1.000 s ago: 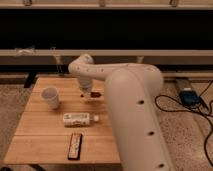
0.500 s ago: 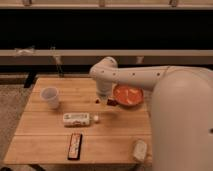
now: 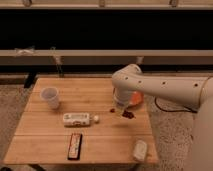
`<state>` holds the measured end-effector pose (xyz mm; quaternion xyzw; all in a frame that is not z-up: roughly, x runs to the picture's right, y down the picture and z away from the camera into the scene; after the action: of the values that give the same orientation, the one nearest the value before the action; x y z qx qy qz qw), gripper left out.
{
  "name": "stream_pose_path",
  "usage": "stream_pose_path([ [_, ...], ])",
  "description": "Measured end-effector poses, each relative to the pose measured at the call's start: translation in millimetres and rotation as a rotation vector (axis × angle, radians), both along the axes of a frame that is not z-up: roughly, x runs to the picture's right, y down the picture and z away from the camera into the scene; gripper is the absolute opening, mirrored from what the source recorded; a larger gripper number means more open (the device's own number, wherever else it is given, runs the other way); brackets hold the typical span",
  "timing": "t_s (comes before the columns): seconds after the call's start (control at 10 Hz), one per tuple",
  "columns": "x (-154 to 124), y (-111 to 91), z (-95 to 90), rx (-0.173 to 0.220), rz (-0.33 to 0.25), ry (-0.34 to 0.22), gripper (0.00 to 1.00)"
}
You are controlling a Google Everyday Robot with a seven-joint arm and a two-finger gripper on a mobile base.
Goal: Place the pepper on the white sponge
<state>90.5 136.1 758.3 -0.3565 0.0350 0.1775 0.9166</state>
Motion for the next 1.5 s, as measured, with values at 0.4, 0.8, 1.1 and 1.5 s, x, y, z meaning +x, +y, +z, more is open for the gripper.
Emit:
stream_pose_path([
  [0.4, 26.9, 53.1, -27.5, -0.105, 0.072, 0.059, 0.0],
  [0.8, 33.3, 91.5, -20.1, -0.168, 0.117, 0.06, 0.0],
  [1.1, 47.8, 92.7, -14.9, -0.186, 0.174, 0.084, 0.0],
  [1.5, 72.0, 103.4, -23.3, -0.212, 0.223, 0.123, 0.0],
])
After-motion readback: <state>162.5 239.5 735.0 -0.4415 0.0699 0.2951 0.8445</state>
